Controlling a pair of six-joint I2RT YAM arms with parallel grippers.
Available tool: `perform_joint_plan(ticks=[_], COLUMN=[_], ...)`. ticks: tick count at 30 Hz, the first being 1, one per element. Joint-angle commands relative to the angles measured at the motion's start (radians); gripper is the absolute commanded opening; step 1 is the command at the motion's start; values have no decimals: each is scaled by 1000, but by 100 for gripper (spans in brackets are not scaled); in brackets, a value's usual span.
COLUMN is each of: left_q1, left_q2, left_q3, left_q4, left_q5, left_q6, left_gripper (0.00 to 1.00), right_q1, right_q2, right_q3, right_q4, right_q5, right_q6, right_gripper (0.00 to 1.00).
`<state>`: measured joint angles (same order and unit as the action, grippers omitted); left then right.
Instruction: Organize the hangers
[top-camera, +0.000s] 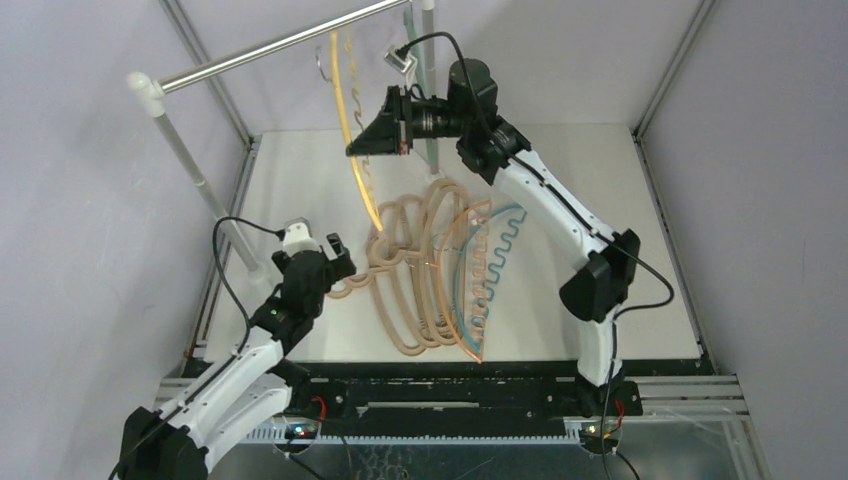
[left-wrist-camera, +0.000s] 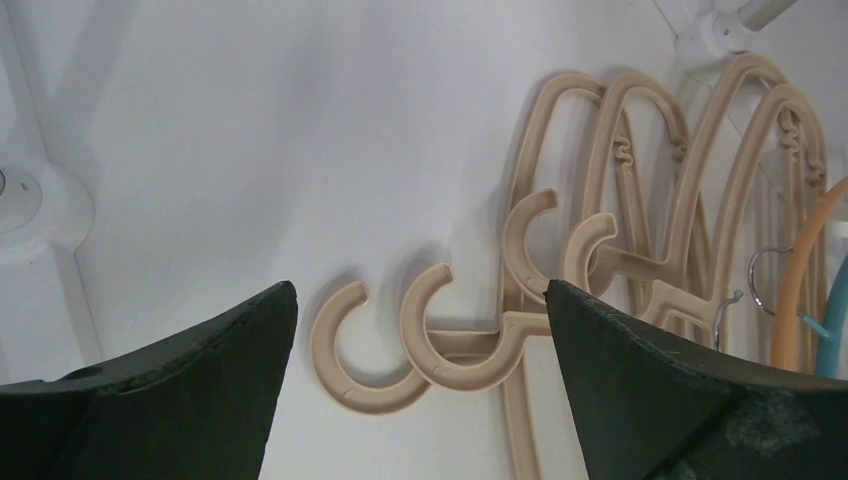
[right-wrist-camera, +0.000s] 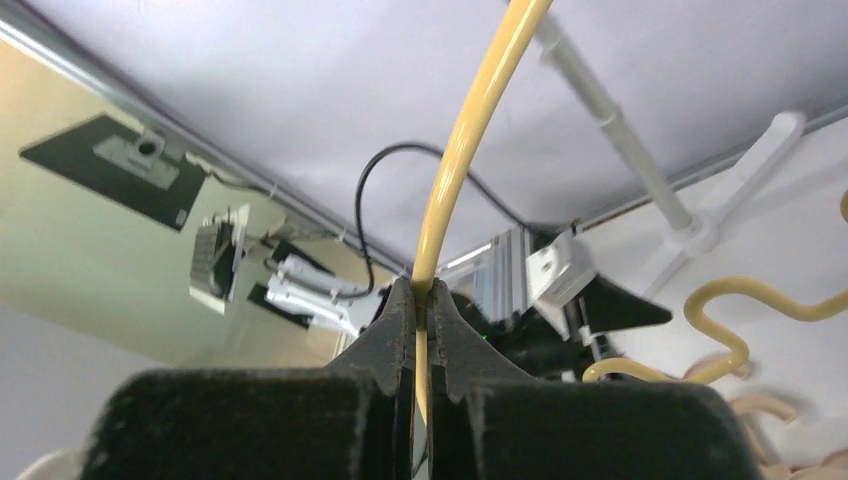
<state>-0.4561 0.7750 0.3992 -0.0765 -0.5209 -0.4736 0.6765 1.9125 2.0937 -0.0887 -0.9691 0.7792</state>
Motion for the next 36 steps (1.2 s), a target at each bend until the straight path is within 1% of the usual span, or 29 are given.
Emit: perform_joint_plan(ticks=[1, 3, 8, 12, 18, 21, 27, 30, 32, 36], left_q1=[-4, -4, -4, -4, -4, -4, -4, -4, -4, -4], left_q2=[-33, -39, -59, -62, -81, -82, -75, -72, -70, -72], left_q3=[30, 37, 36, 39, 29, 23, 13, 9, 7, -1], left_q4=[7, -7, -24, -40, -51, -52, -48, -44, -43, -41], left_q5=[-11, -15, -21, -20, -25, -25, -27, -25, -25, -27], left_q6=[-10, -4, 1, 6, 9, 9, 2, 2, 0, -5], left_gripper=[99, 99, 99, 99, 99, 100, 100, 99, 99, 99], right_q1=[-50, -65, -95, -105, -126, -135, -141, -147, -151, -151], right_q2=[96, 150, 224, 263, 320, 336, 311, 286, 259, 165], right_q3=[187, 235, 299, 350, 373, 368, 322, 281, 240, 114], right_q4=[191, 220, 337, 294, 292, 276, 209, 210, 212, 236], right_q5=[-20, -14, 4, 50, 104, 105, 124, 121, 122, 134], right_q6=[145, 186, 278, 255, 269, 267, 206, 200, 188, 132], right_gripper=[0, 0, 0, 0, 0, 0, 0, 8, 23, 44])
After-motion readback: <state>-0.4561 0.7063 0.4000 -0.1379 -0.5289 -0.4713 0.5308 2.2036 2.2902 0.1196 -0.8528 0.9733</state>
